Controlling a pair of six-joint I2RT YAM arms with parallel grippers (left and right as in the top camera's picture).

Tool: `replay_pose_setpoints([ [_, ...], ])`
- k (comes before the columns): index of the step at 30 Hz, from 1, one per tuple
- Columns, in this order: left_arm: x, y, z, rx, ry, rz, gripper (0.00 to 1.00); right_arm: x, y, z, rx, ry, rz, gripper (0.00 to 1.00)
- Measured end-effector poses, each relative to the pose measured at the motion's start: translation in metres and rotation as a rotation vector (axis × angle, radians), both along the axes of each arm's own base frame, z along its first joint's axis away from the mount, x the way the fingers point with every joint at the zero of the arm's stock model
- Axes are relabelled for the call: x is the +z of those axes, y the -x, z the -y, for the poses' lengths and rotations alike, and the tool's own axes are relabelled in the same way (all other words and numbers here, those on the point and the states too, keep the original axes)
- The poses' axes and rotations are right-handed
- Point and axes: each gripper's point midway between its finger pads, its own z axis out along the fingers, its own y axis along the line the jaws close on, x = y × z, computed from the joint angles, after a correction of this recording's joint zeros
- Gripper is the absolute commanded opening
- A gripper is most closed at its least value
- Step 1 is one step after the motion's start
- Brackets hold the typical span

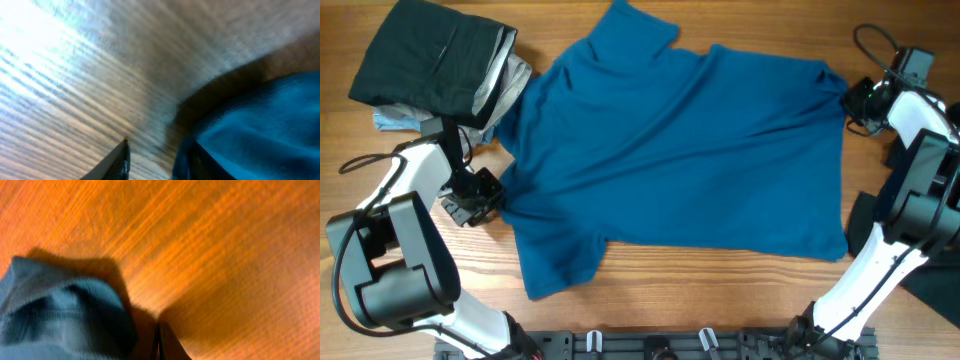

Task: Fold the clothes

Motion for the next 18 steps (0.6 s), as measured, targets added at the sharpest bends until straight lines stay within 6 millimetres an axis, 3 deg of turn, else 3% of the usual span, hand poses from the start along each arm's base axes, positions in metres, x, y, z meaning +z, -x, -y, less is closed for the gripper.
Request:
replay_pose_setpoints([
  [1, 0.000, -0.003, -0.001, -0.002, -0.002, 0.012, 0.41, 0.004, -0.005, 0.002, 0.015, 0.002, 0.011, 0.21],
  [3, 0.000, -0.006, -0.001, -0.002, -0.001, 0.025, 0.41, 0.020, -0.017, 0.005, 0.058, 0.011, 0.039, 0.28],
  [6, 0.001, -0.010, 0.000, -0.004, 0.004, 0.042, 0.42, 0.061, -0.027, 0.003, 0.137, 0.027, 0.064, 0.32],
  [11, 0.004, -0.013, 0.004, -0.038, 0.036, 0.055, 0.42, 0.120, 0.020, -0.021, 0.214, 0.005, -0.015, 0.34],
  [14, 0.009, -0.014, 0.005, -0.044, 0.047, 0.053, 0.43, 0.166, 0.056, -0.037, 0.223, -0.010, -0.035, 0.36],
  [16, 0.010, -0.015, 0.005, -0.048, 0.048, 0.054, 0.43, 0.183, 0.066, -0.044, 0.227, -0.017, -0.024, 0.23],
  [18, 0.010, -0.013, 0.006, -0.049, 0.051, 0.046, 0.38, 0.190, 0.057, -0.053, 0.299, -0.025, 0.036, 0.15],
])
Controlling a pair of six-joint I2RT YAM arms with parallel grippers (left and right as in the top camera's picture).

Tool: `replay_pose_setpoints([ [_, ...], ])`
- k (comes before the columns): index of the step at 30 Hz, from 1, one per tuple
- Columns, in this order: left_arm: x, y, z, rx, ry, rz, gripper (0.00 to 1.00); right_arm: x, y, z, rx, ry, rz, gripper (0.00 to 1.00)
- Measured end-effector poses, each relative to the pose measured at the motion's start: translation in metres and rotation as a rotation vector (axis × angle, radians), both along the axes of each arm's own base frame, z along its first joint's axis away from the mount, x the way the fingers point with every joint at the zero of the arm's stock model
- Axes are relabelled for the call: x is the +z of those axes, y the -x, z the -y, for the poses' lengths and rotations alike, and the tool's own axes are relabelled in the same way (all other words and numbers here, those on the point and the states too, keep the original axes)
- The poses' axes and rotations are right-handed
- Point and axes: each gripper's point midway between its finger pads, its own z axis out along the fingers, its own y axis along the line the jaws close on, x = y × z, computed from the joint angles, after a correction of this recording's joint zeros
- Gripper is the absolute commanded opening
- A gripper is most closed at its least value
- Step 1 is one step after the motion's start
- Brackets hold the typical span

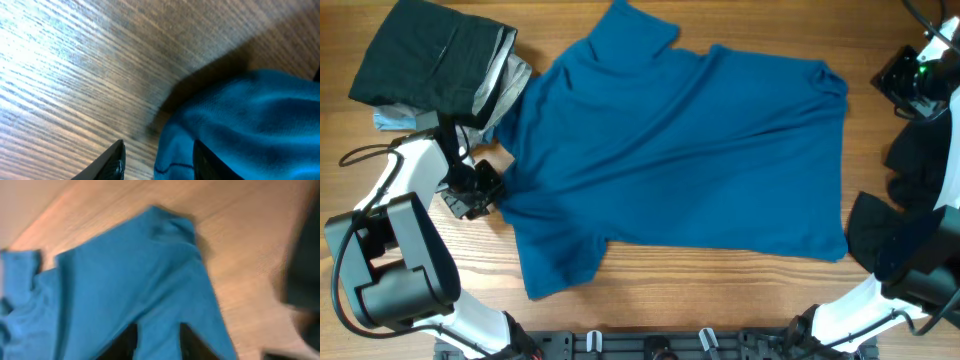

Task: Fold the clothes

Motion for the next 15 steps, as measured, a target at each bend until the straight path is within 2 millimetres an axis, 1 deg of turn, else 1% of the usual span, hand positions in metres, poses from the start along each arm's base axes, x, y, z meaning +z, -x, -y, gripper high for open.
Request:
replay_pose_setpoints([
  [1, 0.000, 0.000, 0.001, -0.005, 0.005, -0.001, 0.37, -0.002, -0.006, -0.009, 0.057, -0.015, 0.028, 0.13],
  [2, 0.001, 0.001, 0.003, -0.022, 0.018, -0.001, 0.38, -0.005, -0.010, -0.022, 0.120, -0.038, 0.047, 0.11],
  [3, 0.001, 0.003, 0.007, -0.043, 0.041, -0.001, 0.39, -0.013, -0.014, -0.039, 0.177, -0.059, 0.052, 0.07],
  [5, 0.005, 0.008, 0.020, -0.111, 0.104, -0.006, 0.39, -0.036, -0.020, -0.074, 0.276, -0.084, 0.035, 0.04],
  [6, 0.007, 0.011, 0.024, -0.131, 0.119, -0.014, 0.40, -0.049, -0.022, -0.089, 0.310, -0.092, 0.014, 0.04],
  [7, 0.012, 0.017, 0.031, -0.166, 0.144, -0.030, 0.43, -0.072, -0.018, -0.109, 0.335, -0.104, -0.048, 0.04],
  [8, 0.023, 0.021, 0.038, -0.207, 0.165, -0.033, 0.47, -0.099, -0.010, -0.126, 0.347, -0.118, -0.130, 0.04],
  [9, 0.036, 0.018, 0.041, -0.236, 0.163, -0.002, 0.55, -0.116, 0.001, -0.135, 0.338, -0.128, -0.206, 0.05],
  [10, 0.050, 0.012, 0.042, -0.257, 0.156, 0.034, 0.64, -0.136, 0.023, -0.139, 0.296, -0.141, -0.335, 0.07],
  [12, 0.085, -0.008, 0.043, -0.300, 0.114, 0.171, 0.74, -0.154, 0.052, -0.135, 0.223, -0.147, -0.488, 0.09],
  [13, 0.108, -0.021, 0.044, -0.320, 0.083, 0.268, 0.74, -0.158, 0.062, -0.130, 0.183, -0.139, -0.544, 0.09],
  [14, 0.130, -0.033, 0.046, -0.343, 0.051, 0.363, 0.67, -0.160, 0.068, -0.126, 0.155, -0.127, -0.574, 0.09],
  [15, 0.150, -0.044, 0.048, -0.362, 0.023, 0.456, 0.55, -0.160, 0.072, -0.123, 0.137, -0.120, -0.594, 0.09],
])
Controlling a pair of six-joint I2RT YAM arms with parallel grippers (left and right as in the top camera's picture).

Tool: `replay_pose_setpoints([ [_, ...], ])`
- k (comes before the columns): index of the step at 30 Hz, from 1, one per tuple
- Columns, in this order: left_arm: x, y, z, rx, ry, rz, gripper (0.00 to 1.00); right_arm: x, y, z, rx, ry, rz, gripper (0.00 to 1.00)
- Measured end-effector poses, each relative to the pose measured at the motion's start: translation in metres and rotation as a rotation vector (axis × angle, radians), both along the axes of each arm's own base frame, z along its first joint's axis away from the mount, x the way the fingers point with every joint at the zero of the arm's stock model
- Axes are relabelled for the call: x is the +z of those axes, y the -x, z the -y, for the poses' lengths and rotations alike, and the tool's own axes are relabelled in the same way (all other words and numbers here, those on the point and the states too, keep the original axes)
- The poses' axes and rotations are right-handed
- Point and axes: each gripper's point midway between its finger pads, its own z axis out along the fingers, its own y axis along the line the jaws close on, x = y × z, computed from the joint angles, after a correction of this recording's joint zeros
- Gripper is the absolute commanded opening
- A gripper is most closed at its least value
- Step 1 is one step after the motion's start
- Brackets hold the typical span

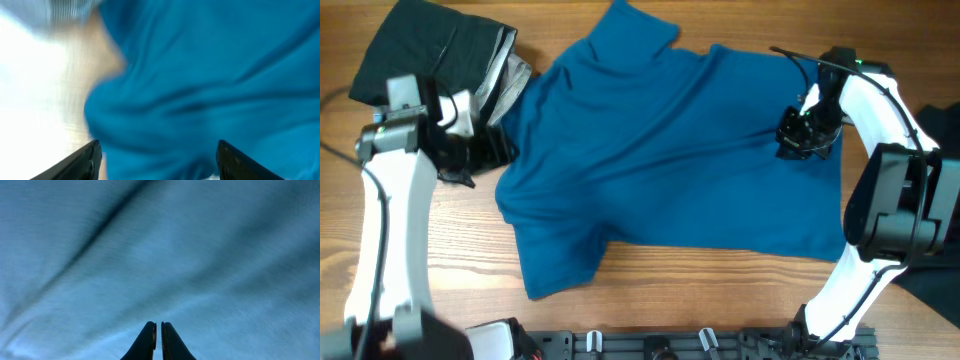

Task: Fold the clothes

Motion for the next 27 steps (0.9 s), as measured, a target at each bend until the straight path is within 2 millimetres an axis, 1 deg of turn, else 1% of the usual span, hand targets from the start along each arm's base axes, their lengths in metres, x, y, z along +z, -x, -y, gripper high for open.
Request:
replay_pose_setpoints([
  [1, 0.021, -0.013, 0.005, -0.027, -0.013, 0.109, 0.41, -0.001, 0.002, 0.003, -0.015, 0.014, -0.013, 0.07],
  [2, 0.034, -0.020, 0.012, -0.046, -0.012, 0.171, 0.27, -0.003, 0.004, 0.004, -0.022, 0.020, -0.020, 0.05],
  [4, 0.046, -0.039, 0.026, -0.102, -0.017, 0.269, 0.08, -0.013, 0.011, 0.004, -0.032, 0.022, -0.037, 0.04],
  [5, 0.047, -0.048, 0.035, -0.134, -0.016, 0.300, 0.04, -0.021, 0.017, 0.003, -0.035, 0.023, -0.051, 0.04],
  [6, 0.043, -0.058, 0.047, -0.173, -0.010, 0.316, 0.04, -0.032, 0.031, 0.002, -0.041, 0.022, -0.086, 0.05],
  [7, 0.038, -0.066, 0.056, -0.197, -0.005, 0.327, 0.04, -0.039, 0.039, 0.001, -0.047, 0.021, -0.107, 0.05],
  [10, 0.022, -0.093, 0.076, -0.247, 0.000, 0.364, 0.04, -0.040, 0.042, 0.002, -0.089, 0.021, -0.104, 0.05],
  [11, 0.013, -0.104, 0.084, -0.266, 0.004, 0.374, 0.04, -0.040, 0.042, 0.003, -0.108, 0.026, -0.104, 0.04],
  [12, 0.007, -0.109, 0.089, -0.275, 0.005, 0.377, 0.04, -0.040, 0.044, 0.004, -0.128, 0.037, -0.111, 0.04],
  [14, -0.008, -0.125, 0.100, -0.298, 0.008, 0.395, 0.05, -0.041, 0.056, 0.015, -0.179, 0.083, -0.163, 0.04],
  [16, -0.025, -0.136, 0.108, -0.315, 0.011, 0.396, 0.10, -0.040, 0.071, 0.027, -0.223, 0.116, -0.221, 0.04],
  [17, -0.034, -0.141, 0.113, -0.324, 0.012, 0.398, 0.11, -0.040, 0.081, 0.036, -0.251, 0.134, -0.259, 0.05],
  [18, -0.045, -0.146, 0.118, -0.333, 0.015, 0.395, 0.13, -0.039, 0.092, 0.047, -0.281, 0.157, -0.299, 0.05],
  [19, -0.064, -0.147, 0.126, -0.348, 0.020, 0.368, 0.14, -0.039, 0.097, 0.053, -0.292, 0.167, -0.313, 0.06],
  [22, -0.088, -0.158, 0.139, -0.373, 0.024, 0.381, 0.13, -0.039, 0.099, 0.062, -0.279, 0.188, -0.311, 0.09],
  [23, -0.100, -0.160, 0.143, -0.380, 0.025, 0.370, 0.08, -0.038, 0.098, 0.064, -0.265, 0.198, -0.302, 0.09],
  [24, -0.112, -0.160, 0.146, -0.385, 0.027, 0.354, 0.06, -0.037, 0.096, 0.065, -0.257, 0.204, -0.289, 0.11],
  [26, -0.130, -0.160, 0.147, -0.387, 0.025, 0.333, 0.06, -0.028, 0.087, 0.070, -0.240, 0.217, -0.242, 0.12],
  [27, -0.139, -0.162, 0.145, -0.379, 0.016, 0.325, 0.06, -0.020, 0.081, 0.071, -0.237, 0.222, -0.204, 0.13],
])
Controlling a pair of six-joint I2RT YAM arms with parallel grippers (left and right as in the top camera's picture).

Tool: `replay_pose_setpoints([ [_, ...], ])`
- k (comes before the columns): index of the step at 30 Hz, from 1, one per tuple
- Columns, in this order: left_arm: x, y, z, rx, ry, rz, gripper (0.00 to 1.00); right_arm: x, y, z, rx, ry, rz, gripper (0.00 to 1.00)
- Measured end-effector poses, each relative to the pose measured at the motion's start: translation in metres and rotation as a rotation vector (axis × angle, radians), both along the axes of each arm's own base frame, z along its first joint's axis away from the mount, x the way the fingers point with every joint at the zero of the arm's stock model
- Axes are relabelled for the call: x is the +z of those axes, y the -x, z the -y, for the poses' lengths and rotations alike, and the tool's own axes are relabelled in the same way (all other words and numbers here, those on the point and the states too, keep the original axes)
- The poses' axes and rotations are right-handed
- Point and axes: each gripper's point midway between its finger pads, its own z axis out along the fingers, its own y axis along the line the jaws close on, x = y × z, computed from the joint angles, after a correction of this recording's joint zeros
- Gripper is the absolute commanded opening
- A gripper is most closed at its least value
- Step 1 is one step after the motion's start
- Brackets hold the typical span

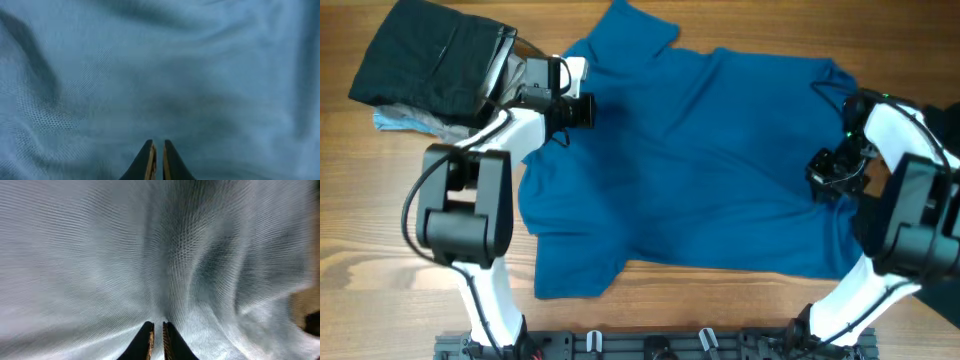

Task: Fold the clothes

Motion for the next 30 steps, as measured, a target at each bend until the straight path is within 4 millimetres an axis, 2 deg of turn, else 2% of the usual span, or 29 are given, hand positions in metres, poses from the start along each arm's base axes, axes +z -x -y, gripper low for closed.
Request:
replay_pose_setpoints([
  [2, -0.013, -0.008, -0.004, 0.036, -0.012, 0.010, 0.10, 0.020, -0.013, 0.003, 0.025, 0.018, 0.092, 0.15],
  [3, -0.013, -0.014, -0.007, 0.057, -0.016, 0.027, 0.13, 0.028, -0.018, 0.003, 0.043, 0.019, 0.134, 0.16],
  [6, -0.011, -0.035, -0.011, 0.128, 0.010, 0.094, 0.15, 0.046, -0.036, -0.003, 0.104, -0.017, 0.258, 0.18],
  [9, -0.010, -0.052, -0.020, 0.218, 0.065, 0.118, 0.14, 0.052, -0.055, -0.017, 0.165, -0.105, 0.367, 0.17],
  [12, -0.006, -0.066, -0.036, 0.285, 0.116, 0.100, 0.17, 0.058, -0.084, -0.028, 0.218, -0.147, 0.499, 0.12],
  [14, -0.001, -0.074, -0.044, 0.302, 0.144, 0.068, 0.23, 0.064, -0.105, -0.037, 0.265, -0.151, 0.587, 0.10],
  [16, 0.007, -0.078, -0.049, 0.294, 0.152, 0.034, 0.30, 0.071, -0.127, -0.048, 0.317, -0.146, 0.677, 0.07],
  [18, 0.017, -0.078, -0.045, 0.263, 0.146, 0.002, 0.39, 0.084, -0.156, -0.066, 0.390, -0.128, 0.799, 0.06],
  [21, 0.023, -0.065, -0.033, 0.202, 0.121, -0.055, 0.46, 0.092, -0.181, -0.089, 0.464, -0.118, 0.899, 0.04],
  [23, 0.030, -0.050, -0.028, 0.178, 0.109, -0.100, 0.52, 0.086, -0.194, -0.104, 0.502, -0.124, 0.929, 0.04],
  [24, 0.038, -0.044, -0.026, 0.167, 0.104, -0.109, 0.59, 0.076, -0.197, -0.111, 0.515, -0.133, 0.922, 0.05],
  [25, 0.047, -0.038, -0.025, 0.159, 0.100, -0.114, 0.71, 0.067, -0.198, -0.115, 0.522, -0.140, 0.912, 0.04],
  [26, 0.059, -0.032, -0.025, 0.153, 0.097, -0.117, 0.75, 0.054, -0.200, -0.120, 0.523, -0.151, 0.893, 0.04],
  [27, 0.077, -0.025, -0.026, 0.140, 0.092, -0.108, 0.76, 0.045, -0.199, -0.122, 0.514, -0.159, 0.875, 0.04],
  [28, 0.104, -0.011, -0.027, 0.130, 0.086, -0.103, 0.77, 0.017, -0.196, -0.125, 0.506, -0.178, 0.818, 0.04],
  [30, 0.150, 0.012, -0.030, 0.121, 0.083, -0.075, 0.79, -0.009, -0.191, -0.125, 0.495, -0.192, 0.765, 0.04],
])
